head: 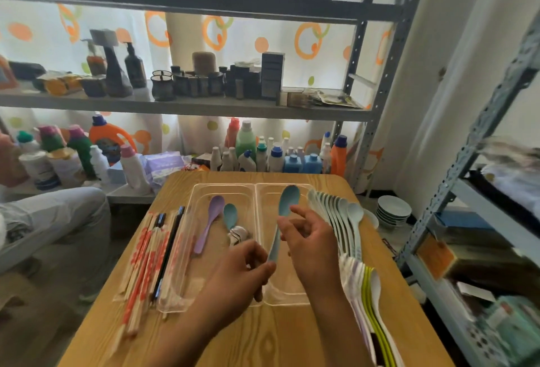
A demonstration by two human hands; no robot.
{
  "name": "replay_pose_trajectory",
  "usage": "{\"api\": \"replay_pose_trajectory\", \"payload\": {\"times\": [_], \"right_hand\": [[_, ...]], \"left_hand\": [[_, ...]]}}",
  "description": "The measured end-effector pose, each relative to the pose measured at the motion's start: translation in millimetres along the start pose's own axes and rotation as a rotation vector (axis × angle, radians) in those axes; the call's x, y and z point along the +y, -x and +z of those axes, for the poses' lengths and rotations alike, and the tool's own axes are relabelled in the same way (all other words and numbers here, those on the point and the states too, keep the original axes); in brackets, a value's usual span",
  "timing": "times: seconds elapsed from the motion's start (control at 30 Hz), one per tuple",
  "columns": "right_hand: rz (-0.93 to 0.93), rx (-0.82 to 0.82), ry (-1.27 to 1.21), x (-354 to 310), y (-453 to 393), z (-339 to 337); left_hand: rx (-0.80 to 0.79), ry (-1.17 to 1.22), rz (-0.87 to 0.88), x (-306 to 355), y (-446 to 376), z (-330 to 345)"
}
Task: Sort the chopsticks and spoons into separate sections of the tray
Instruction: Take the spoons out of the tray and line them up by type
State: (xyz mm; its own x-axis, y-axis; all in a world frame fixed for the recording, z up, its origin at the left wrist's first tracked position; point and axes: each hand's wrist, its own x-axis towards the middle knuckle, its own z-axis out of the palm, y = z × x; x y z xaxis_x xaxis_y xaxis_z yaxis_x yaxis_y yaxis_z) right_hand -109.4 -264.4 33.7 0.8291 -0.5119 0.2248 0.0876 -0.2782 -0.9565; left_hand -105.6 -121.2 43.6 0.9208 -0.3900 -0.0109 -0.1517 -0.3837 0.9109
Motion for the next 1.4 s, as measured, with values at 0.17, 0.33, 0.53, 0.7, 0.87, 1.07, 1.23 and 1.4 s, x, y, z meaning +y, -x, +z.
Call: {"api": "replay_pose_trajectory", "payload": {"times": [0.17,0.33,0.53,0.7,0.87,1.07,1.23,1.4], "right_hand": [[0.035,0.123,0.113,8,19,-26],[0.097,0.208,0.112,18,37,-52],[0.158,0.352,0.089,46,53,-102],[0.225,0.4,0.273,82,62,-143],[0.292,0.281,0.453,96,56,-157],[0.272,0.12,0.518,102,47,-149],[0.278,0.051,0.504,105,46,-154],[0.352,-0.071,0.529,102,40,-171]], "left_hand": [[-0.05,-0.167,0.113,1,21,30],[-0.132,-0.277,0.206,6,39,55],[-0.202,-0.208,0.281,15,40,80],[-0.105,-0.102,0.332,11,28,89],[0.002,-0.04,0.335,8,16,97],[0.008,0.009,0.312,4,12,101],[0.013,0.04,0.307,3,10,96],[-0.009,0.027,0.308,1,14,95]]}}
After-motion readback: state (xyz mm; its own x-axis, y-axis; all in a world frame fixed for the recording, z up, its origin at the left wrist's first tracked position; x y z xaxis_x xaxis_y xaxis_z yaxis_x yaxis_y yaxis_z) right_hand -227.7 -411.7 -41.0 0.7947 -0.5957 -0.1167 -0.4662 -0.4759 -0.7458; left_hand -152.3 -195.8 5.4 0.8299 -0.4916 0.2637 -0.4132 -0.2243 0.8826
